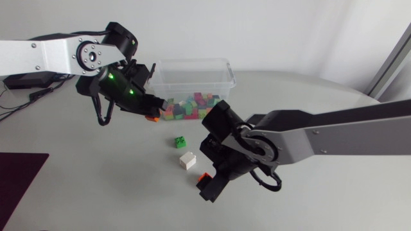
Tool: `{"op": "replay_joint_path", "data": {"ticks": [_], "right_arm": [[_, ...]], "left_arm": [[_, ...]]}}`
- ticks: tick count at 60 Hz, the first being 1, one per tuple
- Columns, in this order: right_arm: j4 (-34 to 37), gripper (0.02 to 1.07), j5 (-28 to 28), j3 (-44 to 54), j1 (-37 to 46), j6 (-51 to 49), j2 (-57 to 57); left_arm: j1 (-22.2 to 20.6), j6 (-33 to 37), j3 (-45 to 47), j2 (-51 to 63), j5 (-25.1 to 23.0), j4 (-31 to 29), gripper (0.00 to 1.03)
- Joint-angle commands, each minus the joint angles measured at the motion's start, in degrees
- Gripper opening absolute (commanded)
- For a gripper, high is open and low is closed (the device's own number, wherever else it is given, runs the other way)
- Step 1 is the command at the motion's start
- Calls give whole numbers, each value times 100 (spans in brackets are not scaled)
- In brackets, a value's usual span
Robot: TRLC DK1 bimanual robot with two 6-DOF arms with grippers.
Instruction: Place the duplo bricks in the container
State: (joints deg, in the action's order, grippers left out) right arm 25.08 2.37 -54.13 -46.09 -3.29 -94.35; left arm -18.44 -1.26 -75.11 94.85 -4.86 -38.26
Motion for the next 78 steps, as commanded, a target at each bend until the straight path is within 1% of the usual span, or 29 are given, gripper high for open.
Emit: {"op": "replay_joint_path", "data": {"ticks": [1,6,16,18,24,31,32,34,38,44,46,47,50,54,62,78], "right_arm": [[32,99,18,-203,-23,144,-348],[50,96,35,-326,-23,144,-576],[85,95,35,-546,-32,144,-963],[93,92,27,-590,-32,144,-1016],[93,87,27,-713,-32,144,-1130],[93,87,27,-819,-32,144,-1235],[93,85,27,-827,-32,144,-1262],[102,77,27,-871,-32,144,-1314],[111,71,27,-906,-32,144,-1358],[164,59,27,-942,-32,136,-1420],[181,53,35,-942,-32,136,-1420],[181,46,44,-933,-32,136,-1411],[190,39,44,-915,-32,127,-1420],[217,37,35,-898,-41,109,-1446],[313,36,35,-924,-23,109,-1438],[718,35,88,-915,188,21,-647]], "left_arm": [[165,73,-285,-89,-146,38,26],[226,73,-399,-81,-190,108,26],[235,55,-601,-45,-243,205,26],[244,55,-663,-37,-243,214,26],[288,38,-777,-19,-322,310,26],[341,11,-918,51,-357,372,26],[341,11,-944,60,-357,381,26],[341,11,-997,104,-357,398,26],[349,11,-1076,139,-357,416,26],[341,3,-1216,227,-384,433,26],[341,3,-1260,253,-384,433,26],[332,-6,-1313,297,-384,433,26],[323,-6,-1375,368,-384,433,26],[306,-15,-1471,447,-384,425,27],[279,-33,-1665,631,-393,433,27],[253,-85,-2113,1168,-393,592,27]]}}
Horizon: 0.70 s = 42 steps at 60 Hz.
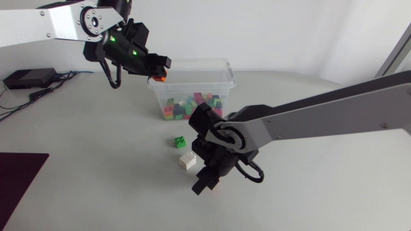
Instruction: Place the duplo bricks in the container
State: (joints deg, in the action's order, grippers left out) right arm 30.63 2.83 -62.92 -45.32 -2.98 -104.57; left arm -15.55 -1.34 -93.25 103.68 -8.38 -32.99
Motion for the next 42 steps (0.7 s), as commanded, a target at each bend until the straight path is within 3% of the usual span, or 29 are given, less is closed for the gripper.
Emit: {"op": "replay_joint_path", "data": {"ticks": [1,12,15,18,20,27,42], "right_arm": [[180,35,42,-37,129,-9,412],[514,35,130,-195,428,-115,965],[558,35,156,-256,524,-132,1071],[584,35,183,-318,603,-194,1167],[619,35,209,-371,665,-211,1211],[716,35,306,-590,841,-264,1343],[778,35,482,-1074,1192,-282,1528]], "left_arm": [[-36,-85,-316,311,-41,74,27],[-62,-120,-668,627,-41,74,32],[-53,-129,-747,689,-41,74,48],[-53,-138,-800,733,-41,83,76],[-53,-138,-826,750,-41,91,86],[-36,-120,-844,742,-41,170,97],[26,73,-237,118,-41,373,97]]}}
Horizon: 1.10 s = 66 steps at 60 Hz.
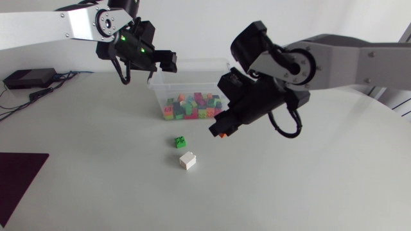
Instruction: Place the duplo bricks in the container
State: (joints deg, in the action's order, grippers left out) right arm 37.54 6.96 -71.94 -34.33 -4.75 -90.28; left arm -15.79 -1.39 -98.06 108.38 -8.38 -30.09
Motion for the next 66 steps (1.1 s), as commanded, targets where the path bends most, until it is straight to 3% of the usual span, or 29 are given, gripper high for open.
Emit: {"op": "replay_joint_path", "data": {"ticks": [1,14,34,66], "right_arm": [[87,35,77,-180,110,-96,98],[-80,34,112,-479,295,1,186],[-546,34,104,-1322,559,89,-324],[-528,34,33,-3124,743,177,-1616]], "left_arm": [[50,86,261,-361,-41,91,97],[85,394,1061,-827,-41,293,97],[67,1422,2573,-1653,-41,521,97],[-12,1835,3153,-1759,-146,469,96]]}}
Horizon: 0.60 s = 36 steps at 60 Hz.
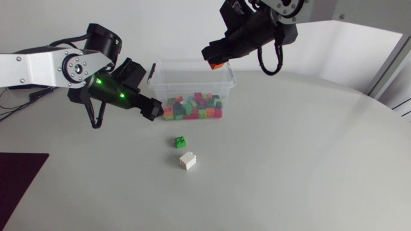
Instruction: Place the duplo bricks in the container
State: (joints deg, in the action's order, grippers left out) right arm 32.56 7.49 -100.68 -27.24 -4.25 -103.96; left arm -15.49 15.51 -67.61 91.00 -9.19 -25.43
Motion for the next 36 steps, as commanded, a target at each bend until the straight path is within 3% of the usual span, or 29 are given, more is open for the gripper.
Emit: {"op": "replay_joint_path", "data": {"ticks": [1,36], "right_arm": [[-30,34,-28,-276,35,126,-282],[-469,34,-265,-1050,35,197,-1100]], "left_arm": [[-51,146,108,-21,-65,3,96],[-51,198,170,-3,-65,3,96]]}}
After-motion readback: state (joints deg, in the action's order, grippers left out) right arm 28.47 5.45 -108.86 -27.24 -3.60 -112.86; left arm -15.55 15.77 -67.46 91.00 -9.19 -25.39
